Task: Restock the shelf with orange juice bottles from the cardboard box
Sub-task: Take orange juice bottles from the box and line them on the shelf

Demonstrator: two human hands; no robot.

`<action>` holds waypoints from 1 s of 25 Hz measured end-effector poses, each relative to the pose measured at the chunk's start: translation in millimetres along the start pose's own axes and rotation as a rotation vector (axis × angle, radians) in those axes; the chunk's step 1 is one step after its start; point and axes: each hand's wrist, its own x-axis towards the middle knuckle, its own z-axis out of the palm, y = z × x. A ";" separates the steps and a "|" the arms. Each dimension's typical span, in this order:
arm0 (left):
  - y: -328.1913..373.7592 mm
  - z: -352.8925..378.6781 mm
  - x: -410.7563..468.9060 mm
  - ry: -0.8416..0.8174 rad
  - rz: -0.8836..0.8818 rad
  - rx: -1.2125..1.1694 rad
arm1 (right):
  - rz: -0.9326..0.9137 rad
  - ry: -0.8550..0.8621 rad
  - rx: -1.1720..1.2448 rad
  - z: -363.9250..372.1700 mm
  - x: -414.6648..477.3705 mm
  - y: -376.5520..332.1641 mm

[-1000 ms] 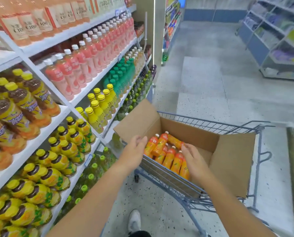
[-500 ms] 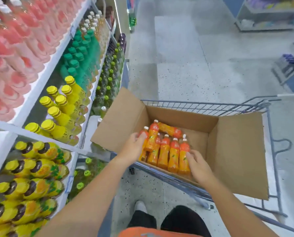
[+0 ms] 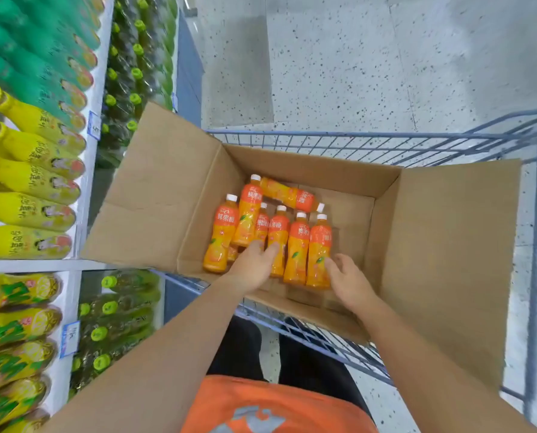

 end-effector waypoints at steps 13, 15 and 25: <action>-19.8 94.4 165.0 -0.040 -0.054 0.262 | 0.293 0.188 0.153 51.4 135.8 50.9; -19.4 100.0 178.9 -0.024 -0.044 0.320 | 0.303 0.213 0.208 54.7 146.7 55.1; -23.3 118.1 207.4 0.031 -0.013 0.507 | 0.353 0.102 0.497 63.9 174.6 69.7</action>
